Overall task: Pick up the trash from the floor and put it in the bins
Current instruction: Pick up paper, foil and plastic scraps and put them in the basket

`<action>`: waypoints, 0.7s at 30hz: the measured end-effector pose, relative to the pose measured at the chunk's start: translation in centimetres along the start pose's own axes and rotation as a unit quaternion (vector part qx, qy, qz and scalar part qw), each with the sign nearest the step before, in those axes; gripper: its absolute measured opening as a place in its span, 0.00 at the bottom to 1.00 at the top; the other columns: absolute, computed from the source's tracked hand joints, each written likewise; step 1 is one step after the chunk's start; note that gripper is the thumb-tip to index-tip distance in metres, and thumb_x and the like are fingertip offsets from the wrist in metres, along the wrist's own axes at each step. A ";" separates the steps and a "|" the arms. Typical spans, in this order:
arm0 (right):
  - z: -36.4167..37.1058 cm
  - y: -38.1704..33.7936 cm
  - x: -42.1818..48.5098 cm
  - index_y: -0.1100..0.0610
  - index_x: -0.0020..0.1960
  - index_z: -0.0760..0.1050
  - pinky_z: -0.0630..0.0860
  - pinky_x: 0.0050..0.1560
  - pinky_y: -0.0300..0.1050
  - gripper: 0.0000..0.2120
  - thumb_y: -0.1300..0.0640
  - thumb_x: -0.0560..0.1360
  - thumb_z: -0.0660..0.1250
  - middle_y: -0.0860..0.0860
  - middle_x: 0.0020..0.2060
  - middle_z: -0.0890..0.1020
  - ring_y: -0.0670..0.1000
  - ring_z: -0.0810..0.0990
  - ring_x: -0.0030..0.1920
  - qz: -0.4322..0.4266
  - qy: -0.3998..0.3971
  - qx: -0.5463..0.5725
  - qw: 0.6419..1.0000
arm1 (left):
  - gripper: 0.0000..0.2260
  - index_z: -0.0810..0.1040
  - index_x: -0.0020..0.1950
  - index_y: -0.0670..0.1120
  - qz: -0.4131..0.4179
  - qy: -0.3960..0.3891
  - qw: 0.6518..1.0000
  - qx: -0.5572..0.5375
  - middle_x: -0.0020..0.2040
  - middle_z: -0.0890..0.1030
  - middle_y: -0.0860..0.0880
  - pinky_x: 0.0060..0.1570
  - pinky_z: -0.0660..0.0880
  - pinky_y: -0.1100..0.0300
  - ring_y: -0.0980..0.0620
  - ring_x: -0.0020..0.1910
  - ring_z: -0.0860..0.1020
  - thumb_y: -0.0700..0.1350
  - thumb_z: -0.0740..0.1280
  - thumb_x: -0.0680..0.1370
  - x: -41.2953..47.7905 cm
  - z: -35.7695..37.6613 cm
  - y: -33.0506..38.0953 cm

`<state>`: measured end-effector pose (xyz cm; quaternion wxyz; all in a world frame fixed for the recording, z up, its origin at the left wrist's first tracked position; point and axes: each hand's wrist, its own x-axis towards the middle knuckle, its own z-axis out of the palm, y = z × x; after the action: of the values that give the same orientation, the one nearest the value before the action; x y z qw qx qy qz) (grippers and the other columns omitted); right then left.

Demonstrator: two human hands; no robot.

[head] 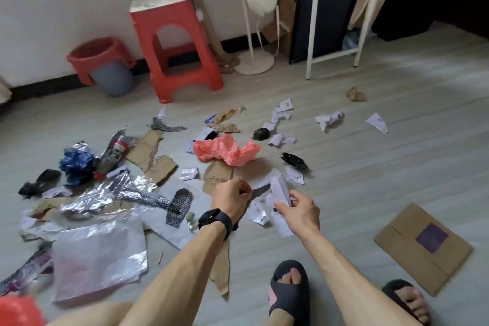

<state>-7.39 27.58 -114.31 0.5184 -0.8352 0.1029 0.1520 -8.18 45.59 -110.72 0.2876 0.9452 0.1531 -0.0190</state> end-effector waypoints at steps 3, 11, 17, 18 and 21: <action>3.1 -5.2 -2.8 0.46 0.44 0.78 0.75 0.43 0.43 0.05 0.51 0.71 0.74 0.40 0.36 0.82 0.48 0.81 0.42 -0.050 -0.022 0.016 0.998 | 0.03 0.83 0.45 0.50 0.001 0.061 0.998 0.011 0.44 0.84 0.50 0.45 0.77 0.57 0.49 0.45 0.80 0.41 0.72 0.73 -1.9 -6.3 -2.4; 12.2 -16.2 -13.2 0.45 0.53 0.80 0.81 0.47 0.48 0.12 0.49 0.70 0.75 0.42 0.46 0.84 0.46 0.82 0.44 -0.199 -0.132 0.042 0.970 | 0.04 0.84 0.43 0.51 -0.073 0.222 0.972 0.034 0.45 0.84 0.51 0.39 0.76 0.61 0.52 0.42 0.80 0.42 0.73 0.74 -11.0 -22.6 -11.5; 19.1 -21.2 -19.6 0.51 0.62 0.78 0.83 0.42 0.47 0.24 0.48 0.69 0.78 0.48 0.49 0.84 0.48 0.84 0.45 -0.272 -0.250 0.038 0.929 | 0.08 0.81 0.39 0.54 -0.194 0.292 0.935 0.052 0.44 0.84 0.53 0.37 0.71 0.66 0.54 0.41 0.80 0.41 0.71 0.74 -19.6 -29.4 -20.0; 20.2 -21.6 -20.3 0.52 0.62 0.78 0.83 0.41 0.45 0.23 0.49 0.70 0.77 0.49 0.49 0.83 0.48 0.83 0.45 -0.279 -0.263 0.033 0.923 | 0.08 0.81 0.39 0.55 -0.208 0.297 0.931 0.053 0.44 0.84 0.53 0.38 0.71 0.66 0.53 0.42 0.80 0.42 0.71 0.74 -20.8 -30.3 -21.0; 23.9 -22.5 -22.6 0.51 0.59 0.78 0.84 0.43 0.52 0.20 0.47 0.70 0.77 0.49 0.48 0.84 0.50 0.84 0.44 -0.280 -0.312 0.020 0.908 | 0.08 0.79 0.38 0.56 -0.254 0.313 0.914 0.050 0.45 0.84 0.53 0.40 0.72 0.64 0.50 0.44 0.81 0.44 0.70 0.74 -24.2 -32.3 -24.8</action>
<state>-24.61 59.28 -97.35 0.5618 -0.7292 -0.2992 0.2513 -40.36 76.11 -94.06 0.1627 0.8448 0.4696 0.1982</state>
